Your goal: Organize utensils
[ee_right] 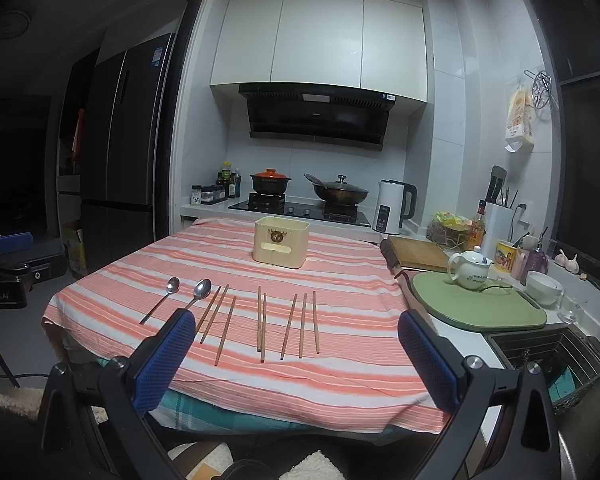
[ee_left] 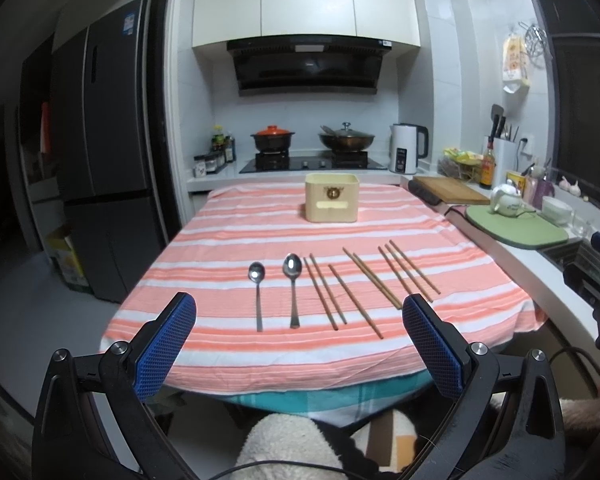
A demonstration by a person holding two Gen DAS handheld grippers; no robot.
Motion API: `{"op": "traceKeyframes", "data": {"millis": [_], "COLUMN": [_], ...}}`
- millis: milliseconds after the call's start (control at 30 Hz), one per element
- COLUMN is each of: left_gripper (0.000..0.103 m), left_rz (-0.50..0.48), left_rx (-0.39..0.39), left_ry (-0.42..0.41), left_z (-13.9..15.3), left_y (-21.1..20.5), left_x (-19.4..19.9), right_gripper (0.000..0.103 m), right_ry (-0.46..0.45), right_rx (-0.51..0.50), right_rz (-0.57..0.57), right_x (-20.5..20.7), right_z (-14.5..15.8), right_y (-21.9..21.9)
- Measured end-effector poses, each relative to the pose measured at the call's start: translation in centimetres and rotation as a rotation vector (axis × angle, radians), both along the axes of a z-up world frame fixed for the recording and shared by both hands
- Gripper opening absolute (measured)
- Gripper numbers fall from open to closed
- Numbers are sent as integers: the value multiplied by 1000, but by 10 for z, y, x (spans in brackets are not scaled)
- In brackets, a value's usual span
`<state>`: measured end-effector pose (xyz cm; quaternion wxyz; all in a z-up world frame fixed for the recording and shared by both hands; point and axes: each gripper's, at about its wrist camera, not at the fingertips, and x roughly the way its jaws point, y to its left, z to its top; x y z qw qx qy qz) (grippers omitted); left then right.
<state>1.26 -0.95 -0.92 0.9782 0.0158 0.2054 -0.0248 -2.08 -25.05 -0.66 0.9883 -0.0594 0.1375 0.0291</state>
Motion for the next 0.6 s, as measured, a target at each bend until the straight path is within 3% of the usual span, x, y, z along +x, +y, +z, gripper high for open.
{"op": "traceKeyframes", "data": {"millis": [600], "left_gripper": [103], "left_rz": [4], "left_rx": [-12], "left_ry": [16], "left_z": [0], "left_y": [4], "left_x": [6], "right_gripper": [103], "right_ry": [16], "right_rx": [-2], "right_rz": [8], "right_x": [8], "right_z": [-1], "right_y": [4]}}
